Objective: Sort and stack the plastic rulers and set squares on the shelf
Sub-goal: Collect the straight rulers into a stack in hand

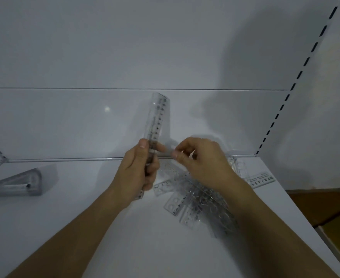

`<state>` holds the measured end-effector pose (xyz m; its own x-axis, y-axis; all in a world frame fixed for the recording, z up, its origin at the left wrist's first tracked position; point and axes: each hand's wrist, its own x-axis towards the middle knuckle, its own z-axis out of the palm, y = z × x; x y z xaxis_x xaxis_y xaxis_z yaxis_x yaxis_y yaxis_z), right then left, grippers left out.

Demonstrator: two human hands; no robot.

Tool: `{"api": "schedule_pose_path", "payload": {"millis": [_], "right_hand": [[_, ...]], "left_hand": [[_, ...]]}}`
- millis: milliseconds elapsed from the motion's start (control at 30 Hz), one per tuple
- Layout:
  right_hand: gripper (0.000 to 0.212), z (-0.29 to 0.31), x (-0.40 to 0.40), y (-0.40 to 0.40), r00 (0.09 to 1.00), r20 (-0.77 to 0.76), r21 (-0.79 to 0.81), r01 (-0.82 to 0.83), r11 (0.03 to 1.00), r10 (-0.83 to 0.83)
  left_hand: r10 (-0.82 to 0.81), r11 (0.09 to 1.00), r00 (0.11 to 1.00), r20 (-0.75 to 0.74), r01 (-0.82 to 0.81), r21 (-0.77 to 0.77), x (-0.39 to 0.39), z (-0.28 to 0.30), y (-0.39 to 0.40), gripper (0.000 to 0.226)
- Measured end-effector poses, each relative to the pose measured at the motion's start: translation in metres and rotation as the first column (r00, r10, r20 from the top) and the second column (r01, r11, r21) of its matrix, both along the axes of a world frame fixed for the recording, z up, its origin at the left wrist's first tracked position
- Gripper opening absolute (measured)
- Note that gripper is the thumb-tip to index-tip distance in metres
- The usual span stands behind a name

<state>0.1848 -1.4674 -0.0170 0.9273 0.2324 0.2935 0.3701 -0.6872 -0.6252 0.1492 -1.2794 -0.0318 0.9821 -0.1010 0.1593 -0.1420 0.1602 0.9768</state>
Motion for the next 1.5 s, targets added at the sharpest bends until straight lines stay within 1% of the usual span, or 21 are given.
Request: {"api": "schedule_pose_path", "payload": {"millis": [67, 100, 167, 233, 333, 433, 500, 567, 633, 700, 800, 933, 1067, 1133, 1167, 1200, 1267, 1300, 1367, 1433, 1500], "right_hand": [[0.041, -0.003, -0.005, 0.002, 0.993, -0.100, -0.290, -0.087, 0.953, 0.060], [0.046, -0.006, -0.006, 0.004, 0.989, -0.136, -0.359, -0.102, 0.928, 0.056], [0.046, -0.008, -0.007, 0.009, 0.989, -0.147, -0.366, -0.087, 0.926, 0.034], [0.037, -0.007, -0.007, 0.008, 0.988, -0.152, -0.281, -0.048, 0.959, 0.005], [0.014, -0.002, -0.003, 0.001, 0.982, -0.188, -0.065, 0.019, 0.998, -0.031], [0.009, 0.002, -0.002, -0.001, 0.980, -0.199, 0.129, 0.050, 0.990, -0.024], [0.011, 0.007, -0.004, -0.002, 0.972, -0.236, 0.322, 0.056, 0.945, 0.023], [0.013, 0.015, -0.004, -0.005, 0.954, -0.285, 0.518, 0.068, 0.852, 0.097], [0.015, 0.021, -0.004, -0.008, 0.935, -0.295, 0.658, 0.051, 0.751, 0.195], [0.016, 0.023, -0.004, -0.009, 0.927, -0.253, 0.730, -0.005, 0.684, 0.277], [0.015, 0.022, -0.007, -0.005, 0.930, -0.192, 0.750, -0.068, 0.658, 0.314], [0.004, 0.017, -0.009, 0.000, 0.970, -0.138, 0.693, -0.048, 0.719, 0.198], [0.020, 0.007, -0.007, 0.011, 0.999, -0.034, 0.555, 0.047, 0.830, -0.034], [0.021, 0.002, -0.003, 0.007, 0.993, 0.061, 0.340, 0.072, 0.938, -0.098], [0.020, 0.001, -0.002, 0.003, 0.994, 0.075, 0.175, 0.062, 0.983, -0.076], [0.022, 0.000, -0.002, 0.000, 0.998, 0.047, -0.008, 0.031, 0.999, -0.031], [0.037, -0.002, -0.004, 0.001, 0.996, -0.082, -0.301, -0.041, 0.953, 0.017], [0.044, -0.004, -0.006, 0.004, 0.992, -0.128, -0.372, -0.054, 0.927, 0.006], [0.047, -0.005, -0.010, 0.009, 0.987, -0.162, -0.374, -0.042, 0.926, -0.021], [0.041, -0.004, -0.009, 0.009, 0.985, -0.169, -0.305, -0.028, 0.952, -0.026], [0.031, -0.003, -0.007, 0.005, 0.978, -0.208, -0.195, -0.011, 0.981, -0.030]], "left_hand": [[0.018, 0.999, 0.999, 0.045, -0.016, -0.041, 0.002, 0.002, 0.004, 0.069], [0.016, 0.999, 0.998, 0.061, -0.014, -0.043, 0.002, 0.002, 0.005, 0.072], [0.003, 1.000, 0.997, 0.077, -0.002, -0.019, 0.001, 0.001, 0.006, 0.073], [-0.012, 1.000, 0.996, 0.092, 0.011, 0.013, 0.000, 0.000, 0.004, 0.071], [-0.005, 0.999, 0.996, 0.091, 0.002, 0.032, 0.000, 0.000, 0.002, 0.063], [0.011, 1.000, 0.998, 0.063, -0.013, 0.027, 0.000, -0.001, 0.002, 0.055], [0.012, 1.000, 0.999, 0.036, -0.012, 0.015, 0.000, -0.001, 0.002, 0.054], [0.005, 1.000, 1.000, 0.009, -0.005, -0.008, 0.001, -0.002, 0.001, 0.056], [0.009, 1.000, 1.000, -0.007, -0.009, -0.010, 0.000, -0.001, -0.001, 0.058], [0.005, 1.000, 0.999, -0.040, -0.005, 0.002, -0.002, 0.002, -0.003, 0.058], [-0.030, 0.999, 0.995, -0.099, 0.033, 0.027, -0.006, 0.005, -0.005, 0.060], [-0.108, 0.990, 0.987, -0.116, 0.118, 0.079, -0.012, 0.008, -0.010, 0.061], [-0.101, 0.987, 0.993, -0.059, 0.107, 0.121, -0.011, 0.004, -0.012, 0.056], [-0.061, 0.994, 0.998, -0.028, 0.064, 0.087, -0.006, 0.002, -0.011, 0.058], [-0.036, 0.997, 0.999, -0.001, 0.036, 0.064, -0.004, 0.001, -0.009, 0.061], [-0.011, 0.999, 0.999, 0.034, 0.010, 0.037, -0.002, 0.001, -0.007, 0.062], [0.022, 1.000, 0.994, 0.107, -0.023, 0.008, 0.001, 0.000, -0.001, 0.059], [0.020, 0.999, 0.990, 0.140, -0.024, 0.030, 0.002, -0.002, 0.001, 0.056], [-0.001, 0.992, 0.984, 0.177, -0.021, 0.124, 0.003, -0.006, 0.004, 0.059], [0.007, 0.983, 0.984, 0.177, -0.038, 0.177, 0.004, -0.010, 0.006, 0.060], [0.033, 0.982, 0.986, 0.166, -0.062, 0.177, 0.005, -0.010, 0.007, 0.053]]}}
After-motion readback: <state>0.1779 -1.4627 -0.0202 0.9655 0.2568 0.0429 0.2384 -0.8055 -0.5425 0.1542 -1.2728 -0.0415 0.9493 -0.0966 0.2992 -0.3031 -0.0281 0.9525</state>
